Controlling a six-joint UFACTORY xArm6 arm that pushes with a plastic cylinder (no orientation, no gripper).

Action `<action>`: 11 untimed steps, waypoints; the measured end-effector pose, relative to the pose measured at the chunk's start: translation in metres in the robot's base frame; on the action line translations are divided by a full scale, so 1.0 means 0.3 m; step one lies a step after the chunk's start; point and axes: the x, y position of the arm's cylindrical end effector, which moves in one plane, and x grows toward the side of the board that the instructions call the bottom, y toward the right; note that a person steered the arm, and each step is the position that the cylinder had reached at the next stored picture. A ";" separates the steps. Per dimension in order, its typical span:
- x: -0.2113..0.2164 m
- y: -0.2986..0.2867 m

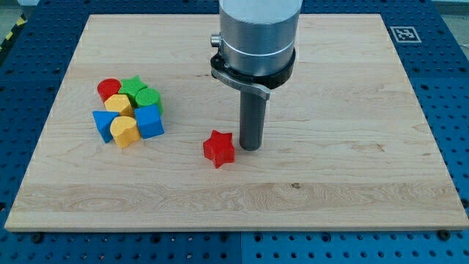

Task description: Push the red star into the blue triangle

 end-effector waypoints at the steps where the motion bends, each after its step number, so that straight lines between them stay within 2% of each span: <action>1: 0.000 0.000; 6: 0.053 -0.146; 7: 0.033 -0.146; 8: -0.085 -0.117; 11: 0.020 -0.161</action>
